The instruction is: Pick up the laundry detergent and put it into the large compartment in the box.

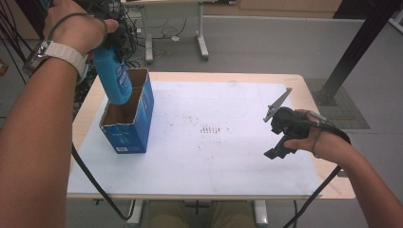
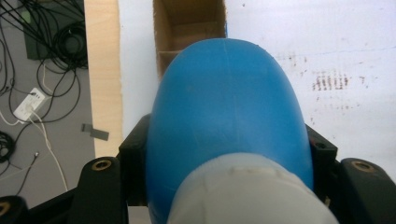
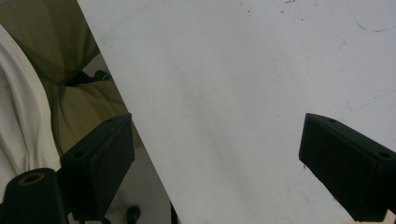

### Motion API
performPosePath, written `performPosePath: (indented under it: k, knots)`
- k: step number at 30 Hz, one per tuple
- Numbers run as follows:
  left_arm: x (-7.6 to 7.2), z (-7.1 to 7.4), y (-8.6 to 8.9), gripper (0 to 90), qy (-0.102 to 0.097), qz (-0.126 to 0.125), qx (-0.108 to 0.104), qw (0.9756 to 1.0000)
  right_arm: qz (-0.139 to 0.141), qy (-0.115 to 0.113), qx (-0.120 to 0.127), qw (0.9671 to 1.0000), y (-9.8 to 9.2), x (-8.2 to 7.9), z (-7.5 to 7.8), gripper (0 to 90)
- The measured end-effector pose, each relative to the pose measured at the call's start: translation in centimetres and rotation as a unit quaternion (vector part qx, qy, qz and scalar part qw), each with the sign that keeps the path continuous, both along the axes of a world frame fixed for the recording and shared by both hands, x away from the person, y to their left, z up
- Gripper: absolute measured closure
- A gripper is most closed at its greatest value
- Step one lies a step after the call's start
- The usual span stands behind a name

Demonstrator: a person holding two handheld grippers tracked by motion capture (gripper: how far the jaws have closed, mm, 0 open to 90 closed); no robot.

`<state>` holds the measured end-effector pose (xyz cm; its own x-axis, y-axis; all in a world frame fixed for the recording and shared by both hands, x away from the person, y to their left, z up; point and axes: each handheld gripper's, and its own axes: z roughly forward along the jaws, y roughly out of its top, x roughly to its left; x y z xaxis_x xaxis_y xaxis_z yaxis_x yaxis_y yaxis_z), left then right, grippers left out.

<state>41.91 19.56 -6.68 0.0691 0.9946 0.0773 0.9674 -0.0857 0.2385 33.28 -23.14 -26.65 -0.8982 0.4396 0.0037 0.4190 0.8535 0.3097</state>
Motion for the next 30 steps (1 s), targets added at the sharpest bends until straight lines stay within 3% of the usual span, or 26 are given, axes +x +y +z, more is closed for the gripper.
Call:
performPosePath:
  k: [7,12,30]
  knots:
    - [0.5,-0.7,0.3,37.9,-0.001,-0.002,0.011,0.9999,-0.002,0.003,0.000,1.0000,0.0,0.1,-0.2,10.6]
    - [0.7,-1.3,0.8,37.9,0.000,-0.001,0.005,1.0000,-0.003,0.006,0.000,1.0000,0.0,0.2,-0.3,10.6]
    - [1.1,-2.8,1.3,37.8,0.003,-0.003,0.013,0.9999,-0.002,0.010,-0.005,0.9999,0.2,0.4,-0.5,10.6]
